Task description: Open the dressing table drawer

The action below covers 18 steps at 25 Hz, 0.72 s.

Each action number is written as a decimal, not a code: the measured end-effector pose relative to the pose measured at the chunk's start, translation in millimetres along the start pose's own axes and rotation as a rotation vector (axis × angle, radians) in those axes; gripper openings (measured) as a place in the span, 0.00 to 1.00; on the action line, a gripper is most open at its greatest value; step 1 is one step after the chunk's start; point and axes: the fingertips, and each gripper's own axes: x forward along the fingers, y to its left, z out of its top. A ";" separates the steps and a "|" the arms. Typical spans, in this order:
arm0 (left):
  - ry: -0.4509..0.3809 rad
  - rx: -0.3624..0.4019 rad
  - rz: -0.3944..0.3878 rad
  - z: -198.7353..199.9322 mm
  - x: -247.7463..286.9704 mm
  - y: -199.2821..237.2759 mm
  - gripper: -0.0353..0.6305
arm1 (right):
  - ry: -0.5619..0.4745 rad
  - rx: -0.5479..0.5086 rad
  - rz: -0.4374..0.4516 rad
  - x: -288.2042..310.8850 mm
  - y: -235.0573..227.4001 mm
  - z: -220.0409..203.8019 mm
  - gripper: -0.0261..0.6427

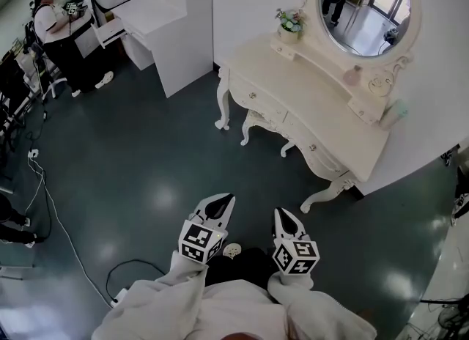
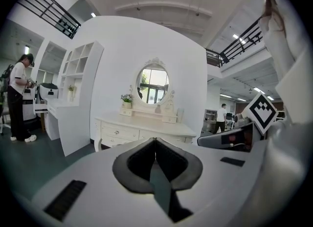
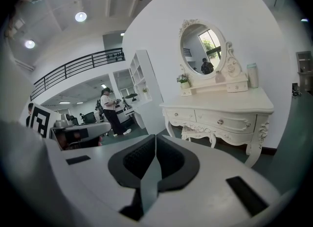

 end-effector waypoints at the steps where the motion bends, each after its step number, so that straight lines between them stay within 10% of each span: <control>1: 0.004 -0.002 -0.001 -1.4 -0.4 0.1 0.08 | 0.004 0.005 -0.006 -0.4 -1.0 -0.8 0.09; 18: 0.027 -0.025 0.060 -4.6 20.8 34.5 0.08 | 0.026 0.015 0.002 38.2 -18.2 10.5 0.09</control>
